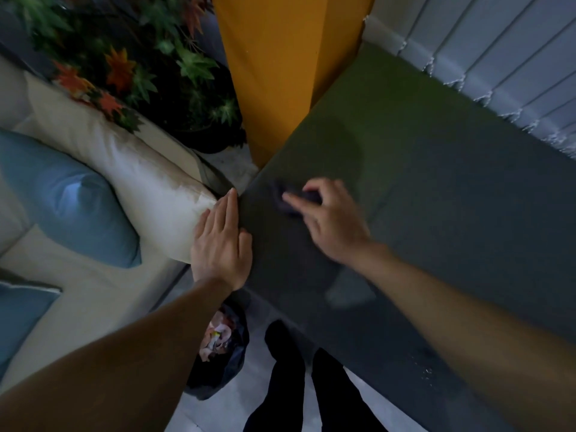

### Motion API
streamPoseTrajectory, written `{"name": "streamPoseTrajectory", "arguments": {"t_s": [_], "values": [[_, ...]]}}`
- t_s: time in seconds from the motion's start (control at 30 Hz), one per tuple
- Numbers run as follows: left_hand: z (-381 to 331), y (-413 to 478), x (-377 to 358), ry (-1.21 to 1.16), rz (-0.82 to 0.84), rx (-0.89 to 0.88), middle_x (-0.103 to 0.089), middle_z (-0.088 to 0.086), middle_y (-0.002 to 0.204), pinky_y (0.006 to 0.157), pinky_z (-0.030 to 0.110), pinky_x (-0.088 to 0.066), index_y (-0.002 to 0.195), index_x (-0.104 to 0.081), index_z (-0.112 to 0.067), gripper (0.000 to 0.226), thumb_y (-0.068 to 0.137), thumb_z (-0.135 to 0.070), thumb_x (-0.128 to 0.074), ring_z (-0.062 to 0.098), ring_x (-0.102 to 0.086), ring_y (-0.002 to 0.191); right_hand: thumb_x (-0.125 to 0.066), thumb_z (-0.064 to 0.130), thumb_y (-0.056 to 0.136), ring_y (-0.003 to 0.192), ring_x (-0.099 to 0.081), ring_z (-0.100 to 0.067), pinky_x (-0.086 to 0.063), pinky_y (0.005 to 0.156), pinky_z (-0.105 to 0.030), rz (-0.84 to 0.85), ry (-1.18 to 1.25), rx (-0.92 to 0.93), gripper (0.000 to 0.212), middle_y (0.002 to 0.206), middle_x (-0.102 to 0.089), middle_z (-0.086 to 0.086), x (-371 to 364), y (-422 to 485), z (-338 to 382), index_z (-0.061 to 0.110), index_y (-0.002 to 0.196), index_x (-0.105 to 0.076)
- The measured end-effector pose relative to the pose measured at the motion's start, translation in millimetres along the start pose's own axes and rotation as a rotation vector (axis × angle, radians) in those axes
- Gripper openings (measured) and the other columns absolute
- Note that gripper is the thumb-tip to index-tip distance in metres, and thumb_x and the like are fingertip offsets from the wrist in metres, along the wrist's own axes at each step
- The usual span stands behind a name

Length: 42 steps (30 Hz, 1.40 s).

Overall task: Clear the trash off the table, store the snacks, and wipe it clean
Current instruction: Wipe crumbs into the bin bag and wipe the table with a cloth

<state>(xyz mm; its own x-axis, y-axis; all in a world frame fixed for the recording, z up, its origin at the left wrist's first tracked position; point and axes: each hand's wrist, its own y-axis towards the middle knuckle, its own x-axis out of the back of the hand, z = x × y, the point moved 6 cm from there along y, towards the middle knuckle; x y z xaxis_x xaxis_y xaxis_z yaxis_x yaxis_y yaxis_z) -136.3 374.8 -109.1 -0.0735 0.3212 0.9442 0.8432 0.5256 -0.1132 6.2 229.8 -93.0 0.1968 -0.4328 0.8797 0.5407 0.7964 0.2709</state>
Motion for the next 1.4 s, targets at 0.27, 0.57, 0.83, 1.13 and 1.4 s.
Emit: {"name": "streamPoseTrajectory", "arguments": {"t_s": [0.27, 0.57, 0.83, 1.13, 1.4], "values": [[-2, -1, -7, 0.094, 0.034, -0.065, -0.011, -0.002, 0.168, 0.125, 0.041, -0.002, 0.161, -0.008, -0.028, 0.06, 0.103, -0.043, -0.016, 0.021, -0.009, 0.154, -0.055, 0.017, 0.092, 0.1, -0.047, -0.031, -0.046, 0.087, -0.042, -0.003, 0.047, -0.088, 0.042, 0.123, -0.053, -0.009, -5, -42, 24, 0.027, 0.131, -0.065], [-23, 10, 1, 0.113, 0.015, -0.119, -0.027, 0.013, 0.162, 0.125, 0.04, 0.004, 0.155, -0.03, -0.005, 0.067, 0.096, -0.038, -0.027, 0.028, -0.02, 0.151, -0.059, 0.015, 0.09, 0.099, -0.049, -0.033, -0.048, 0.085, -0.047, -0.145, -0.068, -0.377, 0.041, 0.116, -0.053, -0.01, 36, -24, -66, 0.029, 0.128, -0.066], [-73, 54, -8, 0.103, 0.034, -0.208, -0.024, 0.006, 0.165, 0.125, 0.046, -0.008, 0.157, -0.029, -0.014, 0.064, 0.097, -0.038, -0.029, 0.028, -0.017, 0.152, -0.05, 0.018, 0.091, 0.095, -0.051, -0.031, -0.046, 0.082, -0.039, 0.038, -0.055, -0.025, 0.042, 0.118, -0.057, -0.008, 33, -46, -52, 0.03, 0.128, -0.067], [-146, 105, -30, 0.018, 0.035, -0.178, -0.011, -0.001, 0.168, 0.126, 0.041, -0.001, 0.16, -0.017, -0.021, 0.058, 0.106, -0.035, -0.031, 0.022, -0.004, 0.155, -0.055, 0.016, 0.09, 0.105, -0.047, -0.03, -0.042, 0.091, -0.041, -0.103, -0.021, -0.341, 0.045, 0.123, -0.051, -0.007, 56, -52, -103, 0.031, 0.132, -0.063], [-171, 113, -53, 0.175, 0.061, -0.1, 0.0, -0.005, 0.168, 0.123, 0.053, 0.004, 0.16, -0.004, -0.029, 0.076, 0.097, -0.07, -0.014, 0.028, 0.007, 0.154, -0.06, 0.015, 0.09, 0.103, -0.049, -0.032, -0.041, 0.084, -0.041, -0.169, -0.12, -0.49, 0.045, 0.121, -0.052, -0.008, 82, -18, -178, 0.032, 0.131, -0.063]]}}
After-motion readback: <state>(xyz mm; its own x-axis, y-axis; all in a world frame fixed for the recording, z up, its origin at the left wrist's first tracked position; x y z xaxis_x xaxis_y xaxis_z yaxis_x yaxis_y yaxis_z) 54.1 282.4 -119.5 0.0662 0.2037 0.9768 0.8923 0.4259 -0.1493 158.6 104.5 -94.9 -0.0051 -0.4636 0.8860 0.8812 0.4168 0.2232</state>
